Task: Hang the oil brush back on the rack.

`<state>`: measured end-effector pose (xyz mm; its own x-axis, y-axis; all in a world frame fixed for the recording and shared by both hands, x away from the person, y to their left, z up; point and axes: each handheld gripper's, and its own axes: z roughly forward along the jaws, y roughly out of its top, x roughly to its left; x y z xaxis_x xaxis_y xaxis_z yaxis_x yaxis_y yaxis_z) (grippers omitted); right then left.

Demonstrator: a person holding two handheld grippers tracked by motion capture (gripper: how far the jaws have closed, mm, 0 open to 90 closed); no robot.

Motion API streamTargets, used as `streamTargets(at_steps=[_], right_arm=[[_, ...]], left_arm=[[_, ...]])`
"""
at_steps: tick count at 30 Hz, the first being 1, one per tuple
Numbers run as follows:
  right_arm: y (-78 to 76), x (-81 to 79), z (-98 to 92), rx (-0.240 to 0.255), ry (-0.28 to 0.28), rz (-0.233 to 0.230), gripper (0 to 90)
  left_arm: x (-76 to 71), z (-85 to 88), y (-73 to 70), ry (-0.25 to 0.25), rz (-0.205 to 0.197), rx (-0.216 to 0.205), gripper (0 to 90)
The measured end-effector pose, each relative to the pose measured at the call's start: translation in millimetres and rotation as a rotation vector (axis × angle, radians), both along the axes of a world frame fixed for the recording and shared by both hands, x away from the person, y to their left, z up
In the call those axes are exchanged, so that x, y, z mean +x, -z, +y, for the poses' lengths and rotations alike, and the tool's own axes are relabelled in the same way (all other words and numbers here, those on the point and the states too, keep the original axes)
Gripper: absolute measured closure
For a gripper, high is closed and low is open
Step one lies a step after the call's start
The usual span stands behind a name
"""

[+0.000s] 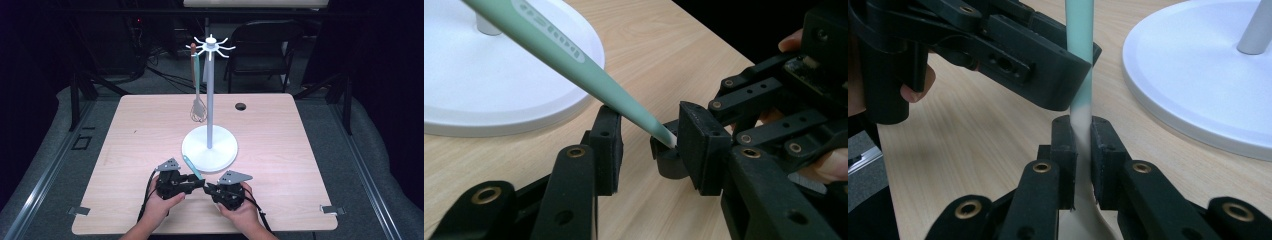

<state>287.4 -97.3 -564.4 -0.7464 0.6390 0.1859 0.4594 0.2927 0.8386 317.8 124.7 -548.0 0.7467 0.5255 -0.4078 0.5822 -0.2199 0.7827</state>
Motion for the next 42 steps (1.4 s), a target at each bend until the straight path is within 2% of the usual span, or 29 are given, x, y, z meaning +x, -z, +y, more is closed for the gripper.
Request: streamTargets(at_steps=[6, 17, 21, 26, 29, 32, 35, 38, 42], right_arm=[[-1.7, 0.5, -1.6, 0.001, 0.016, -0.009, 82.2], [-0.8, 1.3, -1.0, 0.024, 0.035, -0.014, 82.2], [-0.9, 1.9, -1.6, 0.018, 0.033, -0.011, 82.2], [-0.8, 2.3, -2.0, 0.013, 0.031, -0.005, 81.9], [-2.1, 1.0, -3.2, 0.022, 0.028, 0.005, 76.0], [-5.8, -1.7, -7.2, 0.015, 0.016, 0.007, 69.4], [-9.4, -4.0, -15.0, -0.002, 0.009, 0.003, 63.3], [-11.8, -5.5, -22.2, -0.006, 0.009, -0.025, 54.8], [-11.9, -5.8, -29.6, -0.034, 0.009, -0.033, 51.1]], left_arm=[[1.1, -4.1, -2.5, -0.020, 0.000, -0.014, 66.5], [1.0, -11.1, -10.2, -0.026, -0.013, -0.041, 73.2], [0.7, -12.8, -10.3, -0.033, -0.017, -0.041, 79.3], [1.3, -13.3, -10.1, -0.022, -0.016, -0.039, 81.9], [1.9, -13.0, -10.2, -0.017, -0.006, -0.045, 82.5], [4.2, -11.1, -12.5, -0.006, 0.010, -0.072, 83.4], [5.7, -11.1, -16.9, 0.002, 0.004, -0.065, 83.8], [7.4, -11.1, -21.6, 0.012, -0.005, -0.059, 83.8], [9.9, -11.5, -26.9, 0.026, -0.020, -0.029, 83.9]])
